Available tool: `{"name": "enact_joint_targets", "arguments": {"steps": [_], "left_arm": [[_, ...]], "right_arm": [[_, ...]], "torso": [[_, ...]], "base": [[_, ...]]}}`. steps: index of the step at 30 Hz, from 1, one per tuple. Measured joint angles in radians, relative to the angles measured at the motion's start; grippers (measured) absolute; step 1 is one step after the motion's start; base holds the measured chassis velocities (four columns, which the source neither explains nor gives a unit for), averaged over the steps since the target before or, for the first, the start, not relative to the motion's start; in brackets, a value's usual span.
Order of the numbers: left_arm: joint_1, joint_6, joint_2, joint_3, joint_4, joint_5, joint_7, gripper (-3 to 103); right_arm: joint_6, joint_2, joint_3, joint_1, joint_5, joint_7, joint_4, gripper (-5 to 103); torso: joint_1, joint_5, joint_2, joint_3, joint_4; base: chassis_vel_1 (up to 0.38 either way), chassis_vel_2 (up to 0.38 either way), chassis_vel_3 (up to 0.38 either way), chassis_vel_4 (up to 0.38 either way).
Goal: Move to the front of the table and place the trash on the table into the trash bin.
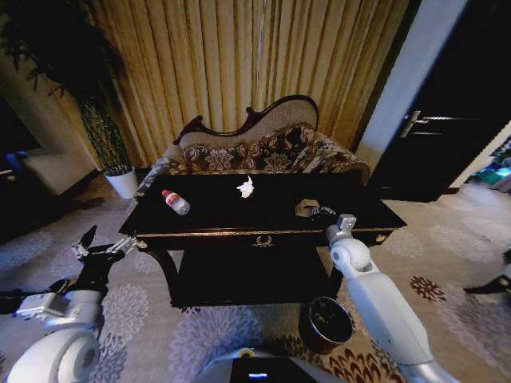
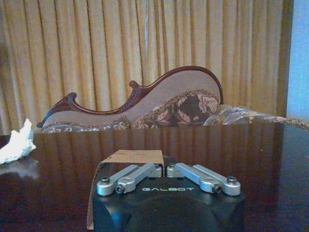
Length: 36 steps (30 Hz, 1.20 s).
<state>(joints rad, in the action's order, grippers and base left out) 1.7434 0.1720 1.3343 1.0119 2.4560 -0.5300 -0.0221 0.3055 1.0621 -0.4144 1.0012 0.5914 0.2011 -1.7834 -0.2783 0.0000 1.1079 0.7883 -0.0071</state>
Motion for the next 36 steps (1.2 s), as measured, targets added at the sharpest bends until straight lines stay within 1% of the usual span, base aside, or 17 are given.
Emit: {"name": "enact_joint_targets", "arguments": {"steps": [11,18,23,28,33,36], "left_arm": [[-0.001,0.001,0.001,-0.001,0.0,0.0,0.0,100],[-0.002,0.001,0.001,0.0,-0.001,-0.001,0.0,100],[-0.003,0.001,0.008,-0.002,-0.003,-0.001,-0.001,100],[-0.003,0.001,0.011,-0.002,-0.002,0.0,-0.001,100],[0.001,0.001,0.005,0.005,0.007,-0.003,-0.004,100],[0.003,0.001,-0.002,0.028,0.013,-0.021,-0.006,100]], "right_arm": [[-0.004,-0.001,-0.014,0.01,0.018,-0.002,-0.021,0],[-0.005,-0.024,-0.056,0.031,0.06,0.001,-0.089,0],[-0.005,-0.041,-0.118,0.1,0.081,0.001,-0.167,0],[-0.005,-0.042,-0.153,0.151,0.083,0.001,-0.222,0],[-0.005,-0.027,-0.183,0.2,0.078,0.001,-0.276,0],[-0.005,-0.015,-0.21,0.24,0.064,-0.002,-0.307,0]], "torso": [[0.0,0.0,0.0,0.0,0.0],[0.0,0.0,0.0,0.0,0.0001],[0.0,-0.0001,0.0,0.0,-0.0001],[0.0,0.0,0.0,0.0,-0.0001],[0.0,0.0,0.0,0.0,0.0],[0.0,0.0,0.0,0.0,0.0]], "base": [[0.0,0.0,0.0,0.0],[0.0,0.0,0.0,0.0],[0.0,0.0,0.0,0.0],[0.0,0.0,0.0,0.0],[0.0,0.0,0.0,0.0],[0.0,0.0,0.0,0.0]]}}
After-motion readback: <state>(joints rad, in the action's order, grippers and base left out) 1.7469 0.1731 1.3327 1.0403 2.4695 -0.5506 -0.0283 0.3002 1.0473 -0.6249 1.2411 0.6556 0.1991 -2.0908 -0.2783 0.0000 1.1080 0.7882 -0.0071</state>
